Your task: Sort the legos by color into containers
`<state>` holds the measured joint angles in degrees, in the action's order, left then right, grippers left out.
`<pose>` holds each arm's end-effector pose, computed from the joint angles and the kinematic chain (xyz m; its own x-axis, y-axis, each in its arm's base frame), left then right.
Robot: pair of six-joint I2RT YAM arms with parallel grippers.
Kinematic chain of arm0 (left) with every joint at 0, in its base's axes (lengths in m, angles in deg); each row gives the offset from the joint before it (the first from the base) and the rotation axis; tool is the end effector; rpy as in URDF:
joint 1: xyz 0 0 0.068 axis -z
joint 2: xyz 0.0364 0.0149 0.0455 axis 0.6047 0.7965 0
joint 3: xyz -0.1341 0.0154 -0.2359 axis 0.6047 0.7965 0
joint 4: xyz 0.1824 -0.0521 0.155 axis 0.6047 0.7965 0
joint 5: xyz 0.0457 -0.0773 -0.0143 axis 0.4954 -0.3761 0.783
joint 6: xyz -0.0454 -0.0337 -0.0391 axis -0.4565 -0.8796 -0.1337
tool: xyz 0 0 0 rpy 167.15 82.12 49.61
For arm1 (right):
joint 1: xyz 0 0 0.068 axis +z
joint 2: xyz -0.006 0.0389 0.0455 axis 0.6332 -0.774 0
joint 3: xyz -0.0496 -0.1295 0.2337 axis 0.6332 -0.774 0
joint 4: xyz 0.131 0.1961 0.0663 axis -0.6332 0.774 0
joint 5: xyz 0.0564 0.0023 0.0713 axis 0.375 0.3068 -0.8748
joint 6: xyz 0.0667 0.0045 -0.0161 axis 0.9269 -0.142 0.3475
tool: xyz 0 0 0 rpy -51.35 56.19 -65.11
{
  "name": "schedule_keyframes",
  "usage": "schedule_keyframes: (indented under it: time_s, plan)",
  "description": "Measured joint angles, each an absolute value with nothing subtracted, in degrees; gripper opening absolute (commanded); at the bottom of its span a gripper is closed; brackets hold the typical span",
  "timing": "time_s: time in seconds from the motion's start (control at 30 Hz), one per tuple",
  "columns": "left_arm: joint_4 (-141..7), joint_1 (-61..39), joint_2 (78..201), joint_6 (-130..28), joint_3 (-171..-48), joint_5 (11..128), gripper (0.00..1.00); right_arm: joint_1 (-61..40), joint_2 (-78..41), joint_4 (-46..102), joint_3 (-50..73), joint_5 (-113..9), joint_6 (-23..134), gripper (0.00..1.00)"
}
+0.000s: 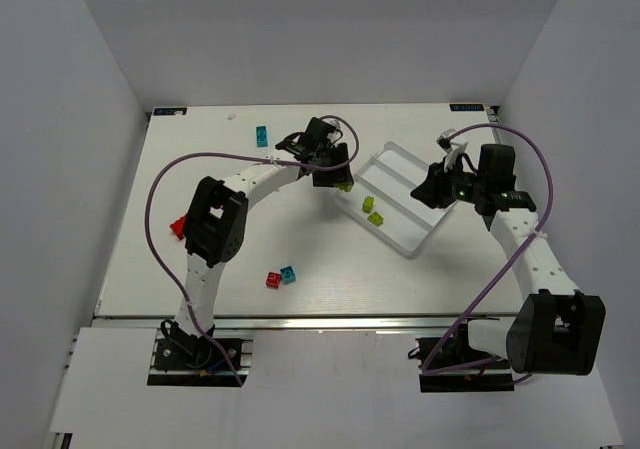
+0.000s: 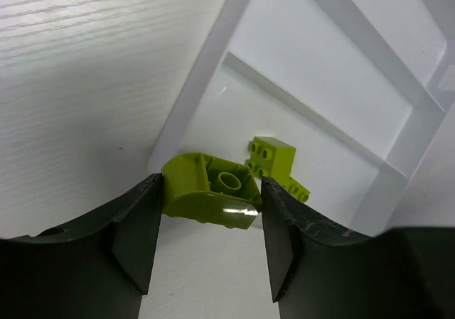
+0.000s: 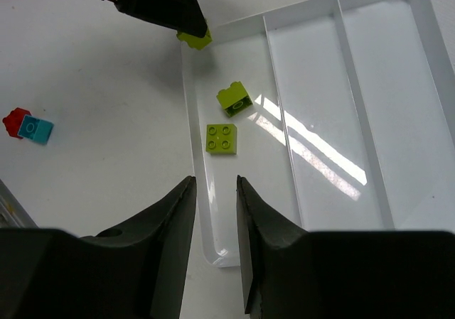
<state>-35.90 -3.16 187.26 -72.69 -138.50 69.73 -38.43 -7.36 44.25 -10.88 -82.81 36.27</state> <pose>0.3924 -0.2744 0.2014 -0.8835 -0.0564 -0.4651 0.1702 0.8863 -0.4308 0.2629 0.0386 0.2883 -0.4244 -0.1747 -0.8885 -0.6387 0.7533 0.1569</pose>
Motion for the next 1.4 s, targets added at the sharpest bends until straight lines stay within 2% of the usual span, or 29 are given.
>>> schedule_keyframes:
  time_s: [0.07,0.3,0.4,0.43,0.53,0.63,0.7,0.77,0.8,0.83,0.87,0.9,0.97,1.0,1.07,1.13,1.17,1.4]
  plan:
    - [-36.8,-2.9,187.3,-71.6,-138.3,67.7,0.49,-38.4,-7.4,44.4,-10.9,-82.8,36.3,0.35]
    - [-38.1,-2.5,187.3,-69.1,-138.3,62.6,0.77,-38.4,-7.4,44.4,-10.9,-83.0,36.2,0.37]
    - [-38.0,-2.5,187.3,-68.4,-138.3,61.6,0.8,-38.4,-7.6,44.6,-10.9,-83.7,35.8,0.45]
    - [-38.0,-2.4,187.3,-68.2,-138.3,61.5,0.81,-38.4,-7.8,44.9,-10.9,-84.1,35.3,0.54]
    - [-38.0,-2.3,187.3,-67.9,-138.4,61.1,0.83,-38.4,-8.4,46.5,-10.9,-86.6,32.9,0.65]
    - [-38.0,-2.2,187.3,-67.6,-139.2,60.7,0.82,-38.1,-8.6,48.1,-10.9,-89.6,29.8,0.69]
    - [-38.1,-2.2,187.0,-67.4,-139.8,60.5,0.73,-37.6,-8.5,48.8,-11.0,-92.0,27.2,0.66]
    - [-38.2,-2.3,186.0,-67.0,-139.8,60.8,0.49,-36.6,-8.0,48.9,-11.9,-94.4,23.6,0.44]
    - [-38.4,-2.5,184.9,-67.0,-139.5,61.1,0.22,-35.6,-7.6,49.2,-12.7,-95.7,21.9,0.35]
    - [-39.0,-2.6,183.2,-66.8,-138.1,61.8,0.12,-34.3,-7.3,49.6,-13.5,-96.8,20.0,0.23]
    - [-39.2,-2.8,180.5,-65.7,-136.1,63.6,0.03,-32.6,-6.9,50.2,-14.4,-97.8,17.4,0.19]
    - [-39.0,-3.0,177.0,-65.6,-133.8,65.0,0.03,-30.9,-6.9,51.0,-15.2,-98.6,14.7,0.18]
    - [-39.5,-3.8,169.0,-64.0,-127.7,69.3,0.09,-26.6,-6.9,51.6,-16.8,-99.0,10.5,0.45]
    - [-39.8,-4.3,163.4,-63.3,-123.5,72.6,0.32,-23.8,-7.2,51.8,-17.7,-98.8,7.9,0.7]
    - [-39.2,-5.3,154.0,-61.7,-117.2,77.5,0.58,-18.7,-8.5,52.0,-18.3,-97.4,4.4,0.83]
    - [-39.6,-6.4,144.6,-60.8,-110.0,83.2,0.79,-13.3,-11.1,51.8,-18.1,-95.6,1.2,0.89]
    - [-39.2,-6.9,140.2,-60.4,-106.5,86.1,0.83,-10.5,-13.0,51.8,-17.7,-94.4,-0.3,0.89]
    - [-35.3,-7.1,120.3,-59.5,-87.7,104.4,0.91,4.9,-30.5,50.4,-5.9,-85.3,-6.1,0.89]
